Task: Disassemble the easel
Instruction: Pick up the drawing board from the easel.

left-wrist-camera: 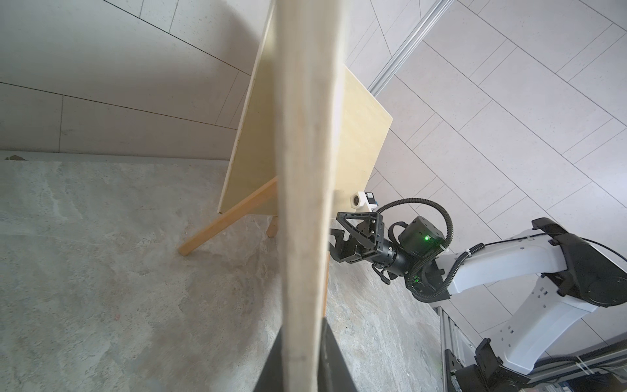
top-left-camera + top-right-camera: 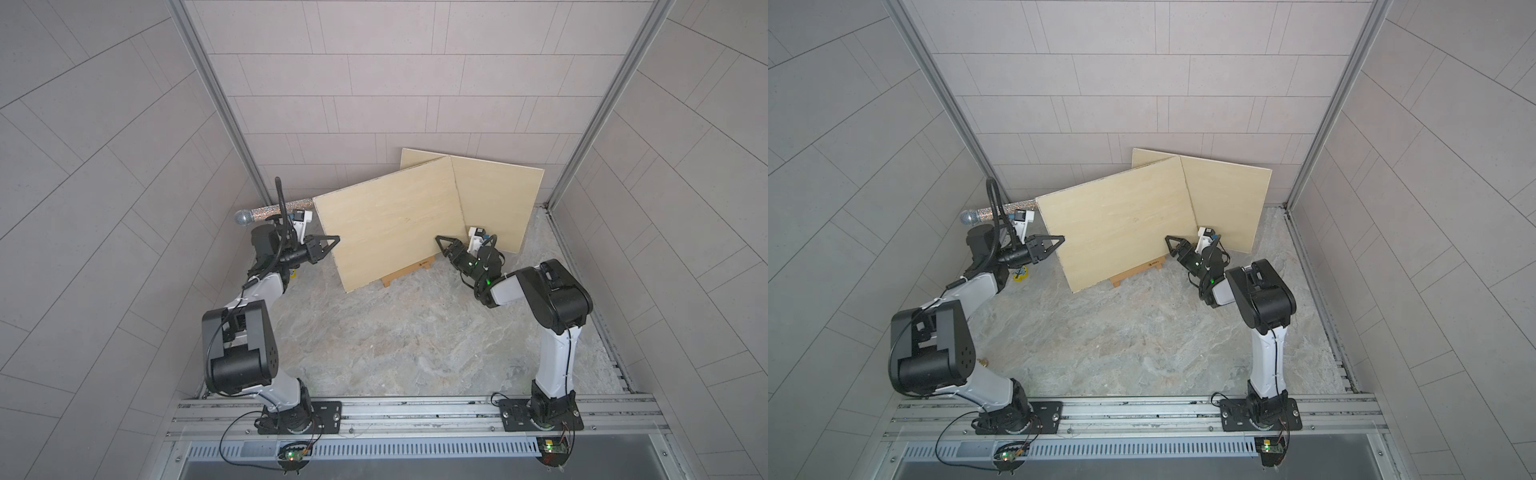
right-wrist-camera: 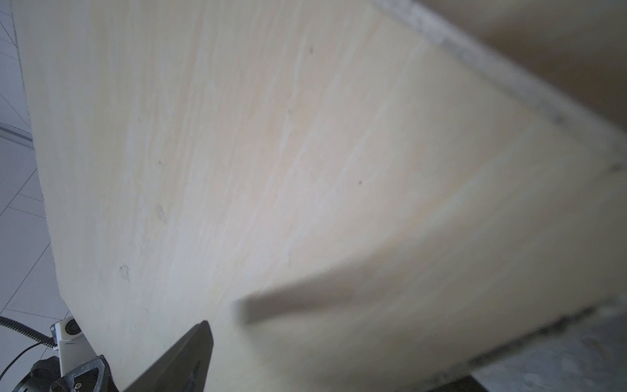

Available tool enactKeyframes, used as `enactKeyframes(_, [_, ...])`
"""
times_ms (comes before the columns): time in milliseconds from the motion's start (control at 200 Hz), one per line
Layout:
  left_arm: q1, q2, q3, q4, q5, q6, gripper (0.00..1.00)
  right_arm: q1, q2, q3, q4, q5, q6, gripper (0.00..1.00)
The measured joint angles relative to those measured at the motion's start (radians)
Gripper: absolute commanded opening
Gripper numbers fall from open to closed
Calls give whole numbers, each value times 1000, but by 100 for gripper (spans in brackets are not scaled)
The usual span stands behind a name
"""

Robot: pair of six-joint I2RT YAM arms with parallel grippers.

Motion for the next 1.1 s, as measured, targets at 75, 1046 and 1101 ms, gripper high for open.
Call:
enactKeyframes(75, [-3,-11,-8,-7,-5,1,0,0,-2,0,-1,1,0,90])
enactKeyframes(1046, [-125,-289,-50,-402,-187,237,0,5,-4,-10,-53,-27,0,89])
enactKeyframes(1101, [-125,-298,-51,-409,-188,234,0,7,-8,-11,-55,-27,1,89])
